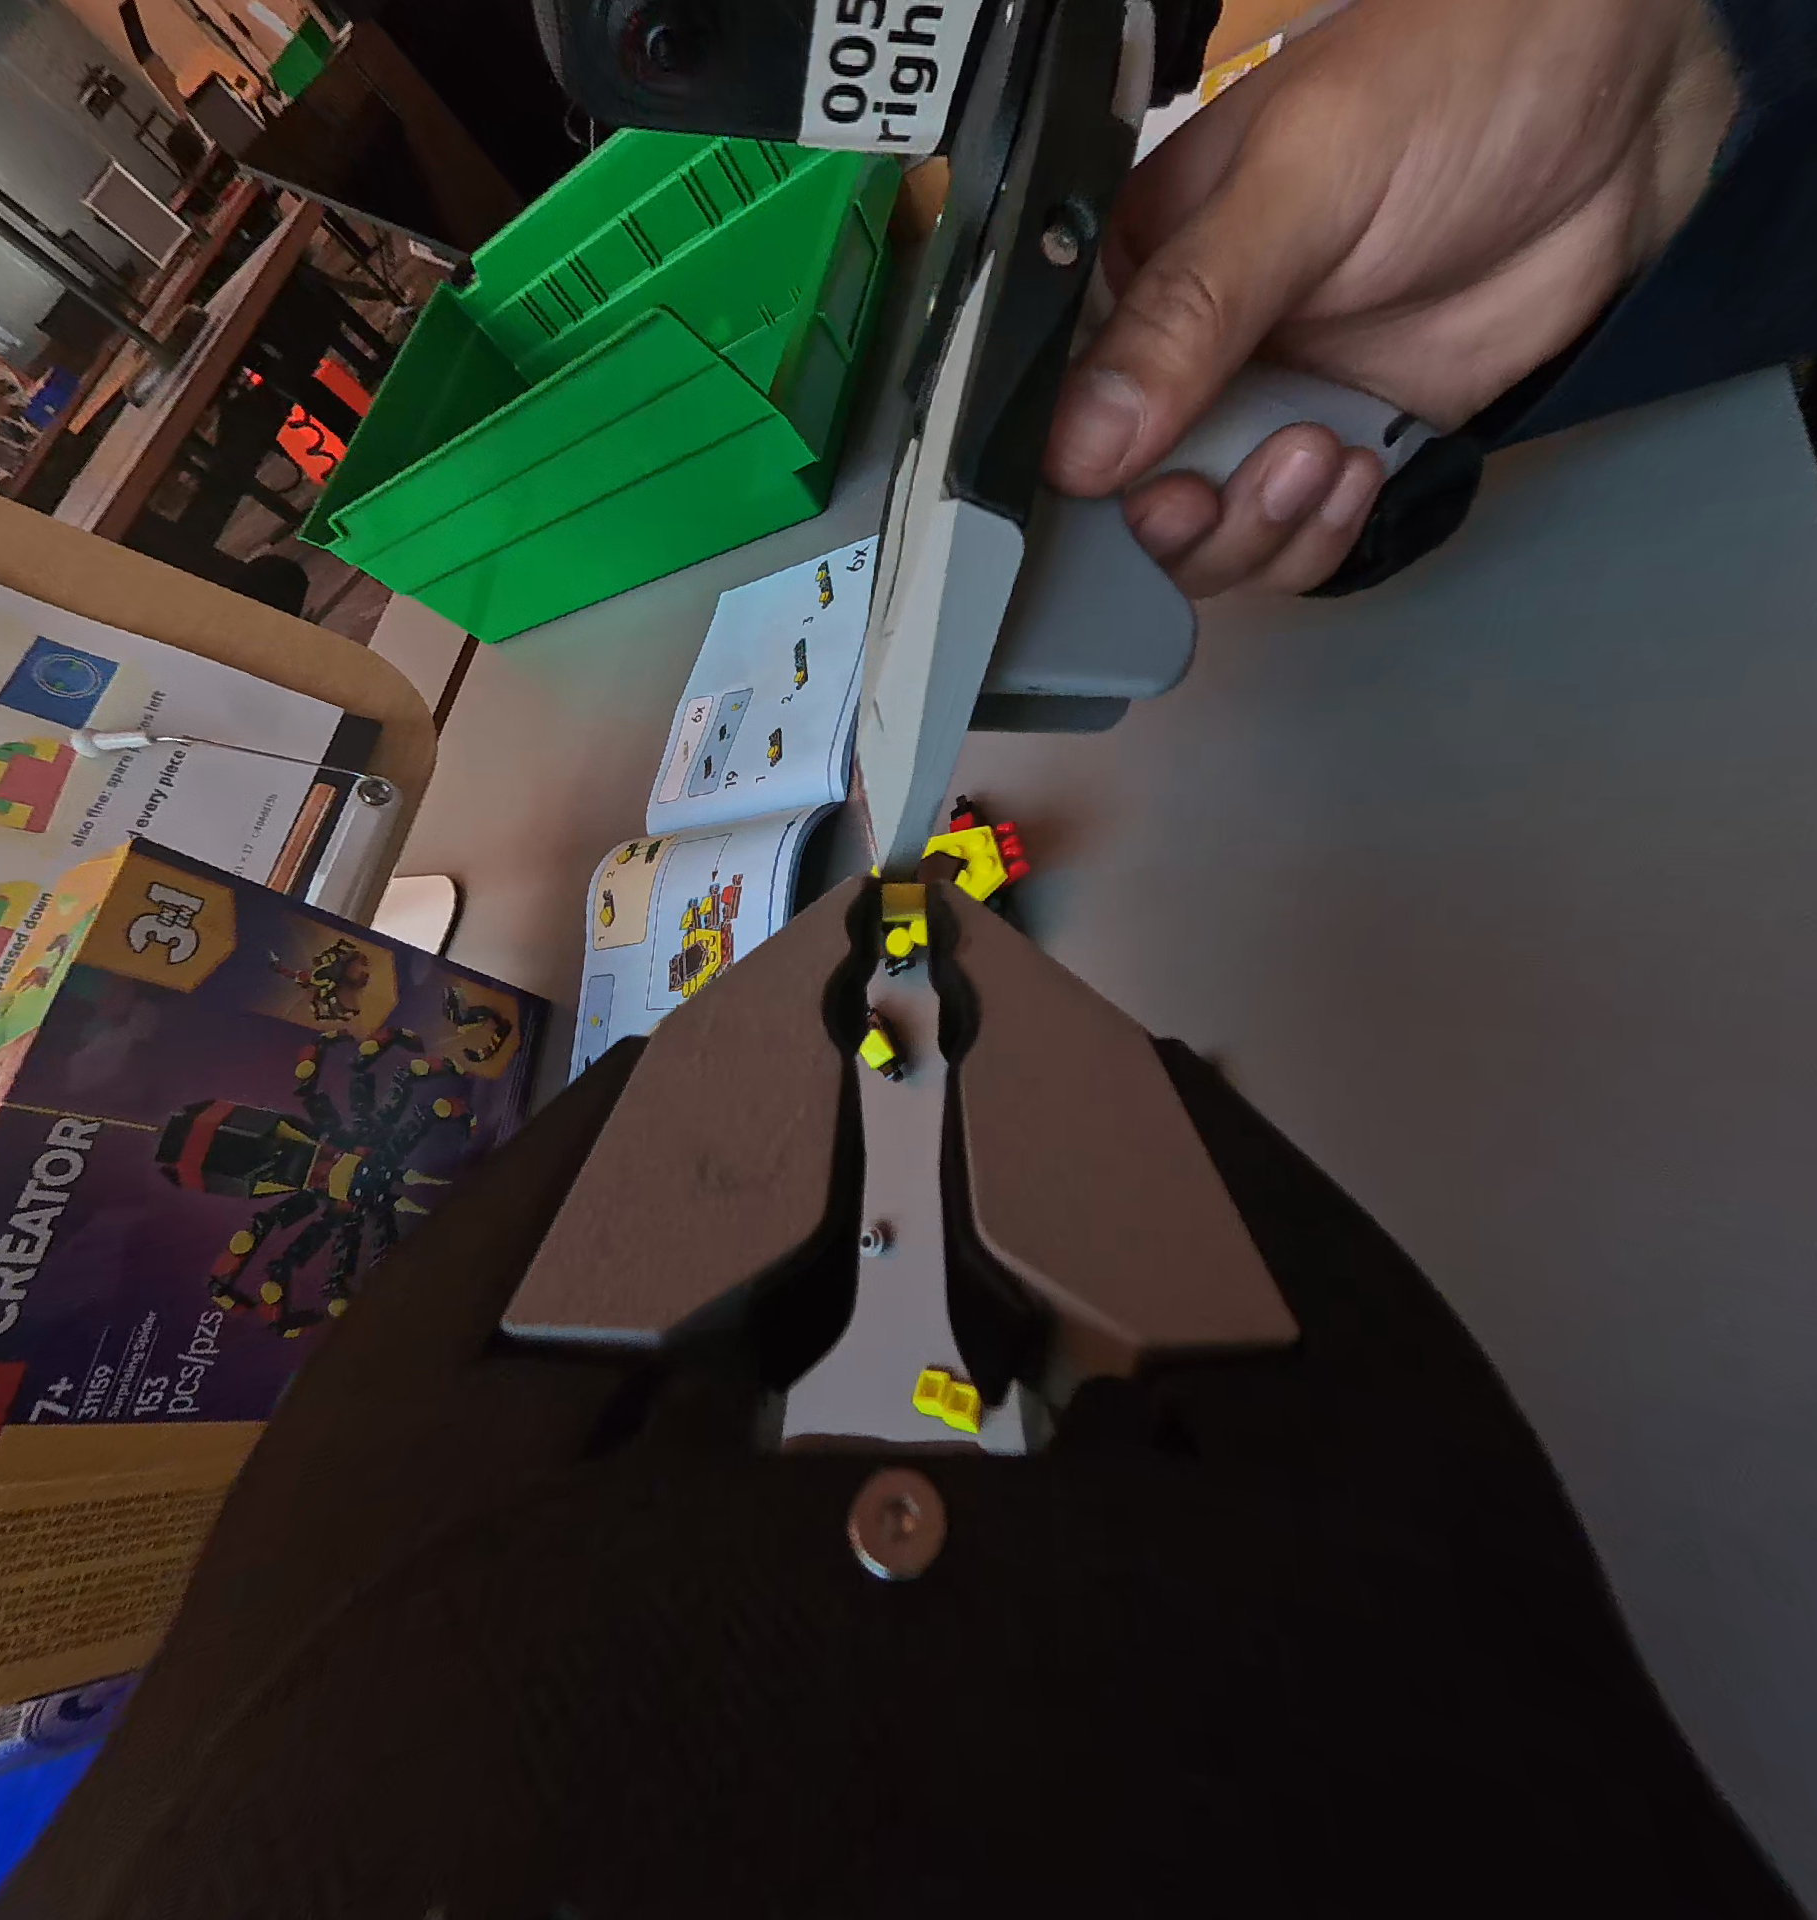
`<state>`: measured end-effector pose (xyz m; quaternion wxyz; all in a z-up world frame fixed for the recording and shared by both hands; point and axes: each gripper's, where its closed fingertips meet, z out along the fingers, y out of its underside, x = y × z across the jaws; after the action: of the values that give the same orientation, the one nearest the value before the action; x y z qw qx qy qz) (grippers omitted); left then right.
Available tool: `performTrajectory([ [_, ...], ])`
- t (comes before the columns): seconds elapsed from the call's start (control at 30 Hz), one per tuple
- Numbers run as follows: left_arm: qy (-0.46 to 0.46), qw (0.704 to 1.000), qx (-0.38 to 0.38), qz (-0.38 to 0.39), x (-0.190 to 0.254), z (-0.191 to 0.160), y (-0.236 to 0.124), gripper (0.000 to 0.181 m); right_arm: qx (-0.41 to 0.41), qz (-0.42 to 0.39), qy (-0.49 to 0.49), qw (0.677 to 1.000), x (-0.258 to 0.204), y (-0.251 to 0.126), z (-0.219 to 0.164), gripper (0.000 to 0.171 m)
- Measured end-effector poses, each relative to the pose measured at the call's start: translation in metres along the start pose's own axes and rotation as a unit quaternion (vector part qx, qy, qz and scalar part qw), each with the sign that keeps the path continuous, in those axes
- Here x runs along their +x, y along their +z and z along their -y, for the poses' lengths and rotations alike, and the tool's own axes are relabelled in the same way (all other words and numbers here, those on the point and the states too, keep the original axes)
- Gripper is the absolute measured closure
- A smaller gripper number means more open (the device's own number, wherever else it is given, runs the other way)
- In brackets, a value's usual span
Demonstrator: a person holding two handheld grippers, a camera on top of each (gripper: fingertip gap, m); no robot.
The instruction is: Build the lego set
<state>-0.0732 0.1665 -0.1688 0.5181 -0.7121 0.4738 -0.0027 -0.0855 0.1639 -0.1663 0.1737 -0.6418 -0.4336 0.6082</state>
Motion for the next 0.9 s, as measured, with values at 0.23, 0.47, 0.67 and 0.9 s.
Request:
performTrajectory([
  [0.23,-0.019,1.000,0.003,-0.016,0.001,-0.001,0.000,0.175,-0.010,-0.036,-0.028,0.999,0.007,-0.002,0.000,0.171],
  [0.47,-0.140,0.978,0.056,-0.141,0.014,0.011,-0.009,0.175,-0.060,-0.033,-0.240,0.968,-0.021,-0.013,-0.003,0.157],
  [0.67,-0.320,0.853,0.114,-0.397,0.043,0.033,-0.041,0.176,-0.107,-0.077,-0.494,0.859,-0.049,-0.026,-0.015,0.158],
  [0.9,-0.314,0.799,0.081,-0.507,0.075,0.029,-0.052,0.176,-0.128,-0.046,-0.611,0.779,-0.082,-0.017,-0.039,0.157],
])
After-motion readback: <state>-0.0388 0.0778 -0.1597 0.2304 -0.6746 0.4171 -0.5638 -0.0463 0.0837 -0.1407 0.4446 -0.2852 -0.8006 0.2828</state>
